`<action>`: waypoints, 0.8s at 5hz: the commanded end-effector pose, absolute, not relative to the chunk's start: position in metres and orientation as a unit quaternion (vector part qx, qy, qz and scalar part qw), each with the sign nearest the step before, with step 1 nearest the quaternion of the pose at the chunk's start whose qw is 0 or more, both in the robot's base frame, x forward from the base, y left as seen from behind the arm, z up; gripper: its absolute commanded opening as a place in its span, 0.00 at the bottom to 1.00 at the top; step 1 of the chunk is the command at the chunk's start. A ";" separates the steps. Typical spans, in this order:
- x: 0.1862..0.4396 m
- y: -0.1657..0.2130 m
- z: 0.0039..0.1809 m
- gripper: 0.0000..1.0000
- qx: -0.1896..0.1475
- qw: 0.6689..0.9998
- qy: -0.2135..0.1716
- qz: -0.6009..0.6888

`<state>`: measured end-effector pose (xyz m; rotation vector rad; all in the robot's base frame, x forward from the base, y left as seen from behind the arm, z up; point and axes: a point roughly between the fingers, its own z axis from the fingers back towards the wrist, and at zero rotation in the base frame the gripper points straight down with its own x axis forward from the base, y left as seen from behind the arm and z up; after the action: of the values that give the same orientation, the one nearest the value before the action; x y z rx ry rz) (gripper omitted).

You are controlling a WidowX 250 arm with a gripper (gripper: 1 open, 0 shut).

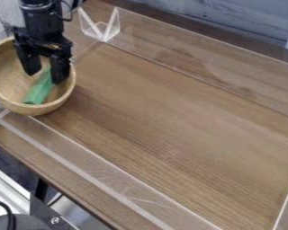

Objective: Remove the green block from inside the brown bowl and put it on the table

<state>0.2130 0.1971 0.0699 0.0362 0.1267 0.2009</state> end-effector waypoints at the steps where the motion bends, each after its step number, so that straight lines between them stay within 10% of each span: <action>1: 0.220 0.207 0.078 1.00 0.016 0.994 0.037 0.106; 4: 0.228 0.199 0.101 1.00 -0.008 0.996 0.020 0.084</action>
<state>0.2191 0.1914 0.0759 -0.0724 0.1144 0.1694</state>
